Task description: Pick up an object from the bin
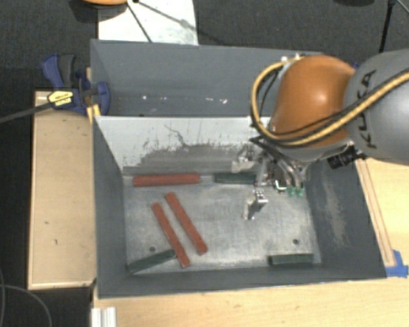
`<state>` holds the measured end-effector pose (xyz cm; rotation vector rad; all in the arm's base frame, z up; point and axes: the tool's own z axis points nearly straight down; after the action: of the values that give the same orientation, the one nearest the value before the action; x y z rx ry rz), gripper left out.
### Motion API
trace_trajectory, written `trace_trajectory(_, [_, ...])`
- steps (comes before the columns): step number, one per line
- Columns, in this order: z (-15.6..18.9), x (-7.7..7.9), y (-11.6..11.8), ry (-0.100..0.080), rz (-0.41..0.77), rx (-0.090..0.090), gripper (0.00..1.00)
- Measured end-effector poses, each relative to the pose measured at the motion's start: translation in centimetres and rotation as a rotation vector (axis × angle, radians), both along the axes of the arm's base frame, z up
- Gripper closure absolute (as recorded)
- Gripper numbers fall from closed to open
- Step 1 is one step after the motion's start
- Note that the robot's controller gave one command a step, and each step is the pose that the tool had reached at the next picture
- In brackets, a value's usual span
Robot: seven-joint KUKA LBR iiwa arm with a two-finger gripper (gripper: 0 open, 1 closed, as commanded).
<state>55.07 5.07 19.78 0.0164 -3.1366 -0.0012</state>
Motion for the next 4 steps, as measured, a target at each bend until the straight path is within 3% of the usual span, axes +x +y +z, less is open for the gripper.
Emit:
trace_trajectory(1, [0.4, 0.2, 0.0, -0.008, -0.001, 0.000, 0.00])
trace_trajectory(2, [-1.2, 1.4, 1.6, -0.012, -0.082, -0.001, 0.00])
trace_trajectory(3, [-4.1, -0.6, 6.4, -0.007, -0.047, 0.000, 0.00])
trace_trajectory(4, [-7.4, -0.1, 6.7, -0.009, 0.227, 0.002, 0.00])
